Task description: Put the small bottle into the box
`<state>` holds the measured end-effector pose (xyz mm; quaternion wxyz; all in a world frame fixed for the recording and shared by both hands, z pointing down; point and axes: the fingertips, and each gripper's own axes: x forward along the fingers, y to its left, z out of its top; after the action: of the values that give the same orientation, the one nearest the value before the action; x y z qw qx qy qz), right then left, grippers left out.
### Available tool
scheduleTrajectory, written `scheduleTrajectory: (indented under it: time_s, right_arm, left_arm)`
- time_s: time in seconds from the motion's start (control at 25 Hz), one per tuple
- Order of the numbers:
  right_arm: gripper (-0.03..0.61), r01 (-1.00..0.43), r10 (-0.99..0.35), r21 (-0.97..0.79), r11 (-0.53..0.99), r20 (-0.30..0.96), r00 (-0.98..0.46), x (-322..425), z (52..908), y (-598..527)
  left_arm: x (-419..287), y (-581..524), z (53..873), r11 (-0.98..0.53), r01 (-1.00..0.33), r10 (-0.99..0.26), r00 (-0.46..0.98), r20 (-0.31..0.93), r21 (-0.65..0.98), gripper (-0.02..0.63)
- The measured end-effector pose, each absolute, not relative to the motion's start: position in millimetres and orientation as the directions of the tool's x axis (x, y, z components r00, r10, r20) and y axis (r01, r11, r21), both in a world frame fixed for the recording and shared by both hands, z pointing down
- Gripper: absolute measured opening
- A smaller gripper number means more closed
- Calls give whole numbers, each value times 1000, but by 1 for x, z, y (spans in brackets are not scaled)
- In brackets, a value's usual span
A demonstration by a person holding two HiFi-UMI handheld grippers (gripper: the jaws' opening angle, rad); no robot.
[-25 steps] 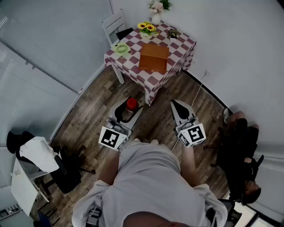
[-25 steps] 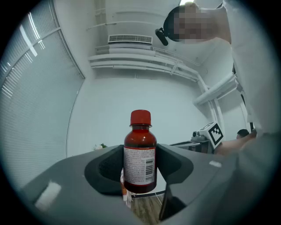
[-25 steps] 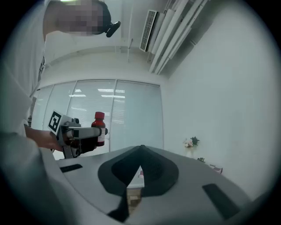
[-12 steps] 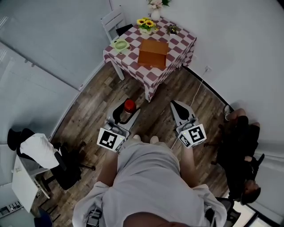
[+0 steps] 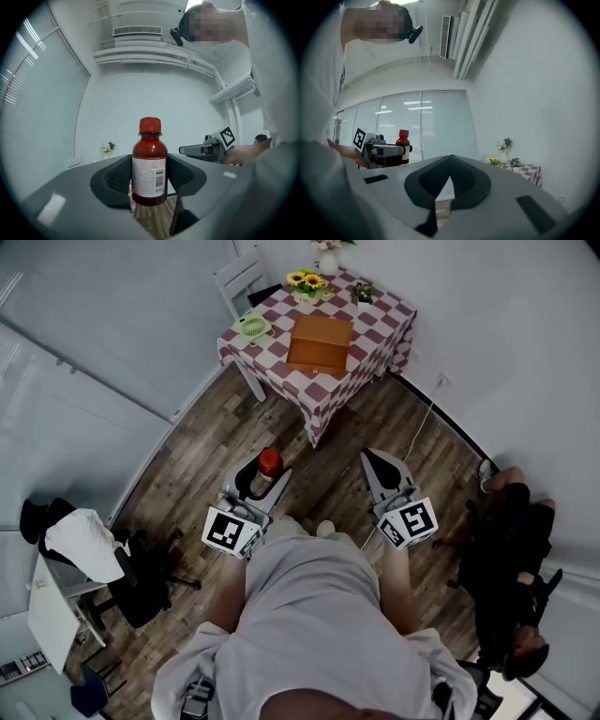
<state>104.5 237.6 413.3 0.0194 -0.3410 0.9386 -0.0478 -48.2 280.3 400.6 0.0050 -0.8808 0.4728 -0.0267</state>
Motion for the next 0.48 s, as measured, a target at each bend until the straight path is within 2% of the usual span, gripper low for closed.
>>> scheduleTrajectory:
  time_s: [0.48]
  right_arm:
    - [2,-610,-620,-167,775,-16,-784,141,425,216]
  left_arm:
    - [-10,261,397,-556,-828,-831,551,77,-76,218]
